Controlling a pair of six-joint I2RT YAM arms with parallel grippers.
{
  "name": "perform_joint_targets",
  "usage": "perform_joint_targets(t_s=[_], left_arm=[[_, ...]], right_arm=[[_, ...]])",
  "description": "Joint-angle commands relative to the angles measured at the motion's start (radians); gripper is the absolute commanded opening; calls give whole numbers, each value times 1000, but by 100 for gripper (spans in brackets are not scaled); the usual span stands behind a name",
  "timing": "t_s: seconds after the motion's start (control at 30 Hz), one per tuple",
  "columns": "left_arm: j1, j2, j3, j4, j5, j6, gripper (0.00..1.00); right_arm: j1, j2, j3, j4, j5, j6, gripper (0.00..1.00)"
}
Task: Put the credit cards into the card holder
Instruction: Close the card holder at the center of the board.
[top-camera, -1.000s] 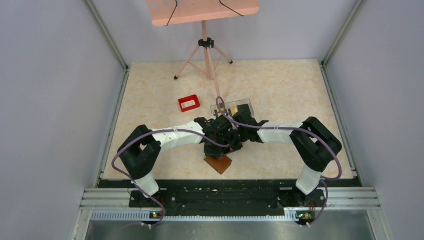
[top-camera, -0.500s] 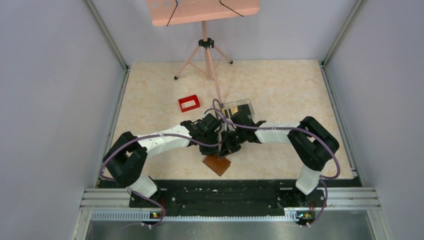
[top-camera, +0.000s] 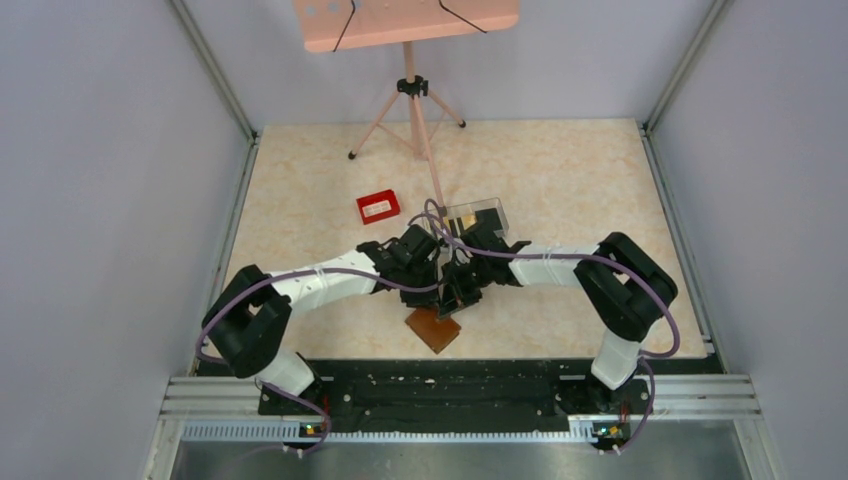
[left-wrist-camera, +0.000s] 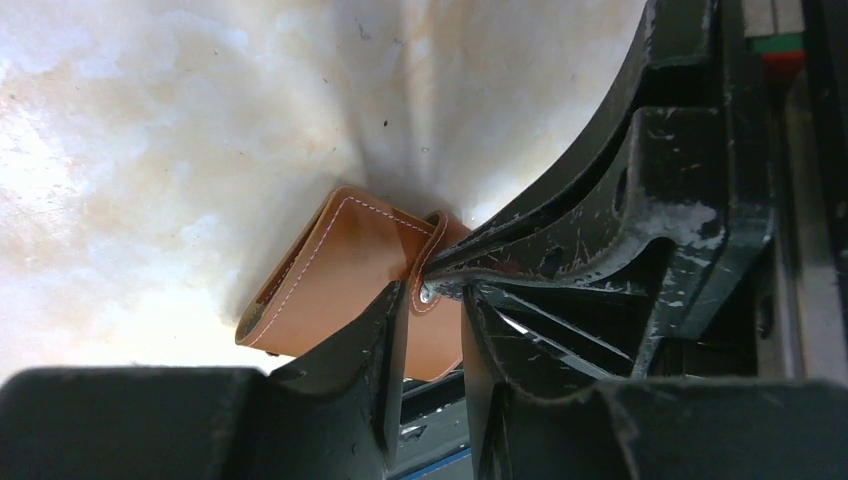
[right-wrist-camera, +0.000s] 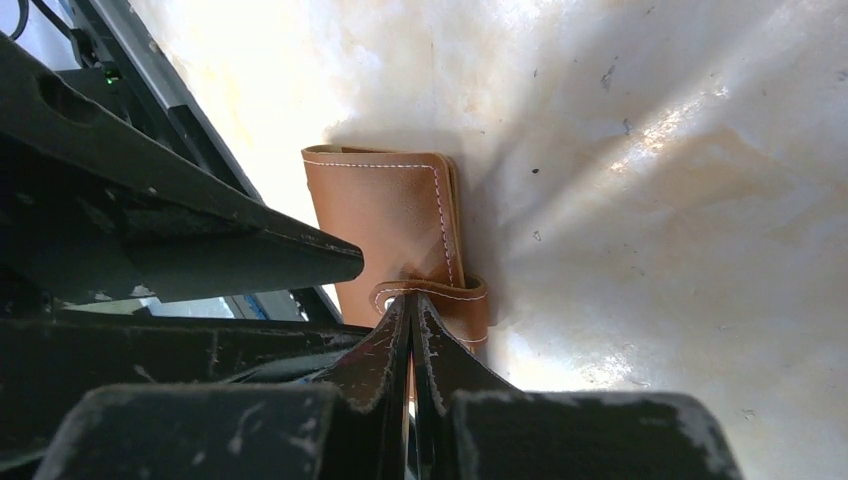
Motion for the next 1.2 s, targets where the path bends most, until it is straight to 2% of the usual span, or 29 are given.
perform_joint_targets(t_s=[0.0,0.13,0.3,0.67,0.9,1.17], left_arm=[[-26,27,35,-31,3,38,32],[-45,60,60,-72,-21,37,31],[-54,87,76,-91,-32,40,23],[-80,158,59,-103,-33,30,12],[-116,218,19,-113,-60,10,4],[-125,310,-20,-133,-96,-16,3]], right_arm=[[18,32,31,-35,27,-24,0],[17,37,34,-46,38,-24,0],[20,49,39,-66,49,-28,0],[58,78,68,-120,95,-48,0],[107,116,84,-204,206,-69,0],[161,199,110,-289,334,-58,0]])
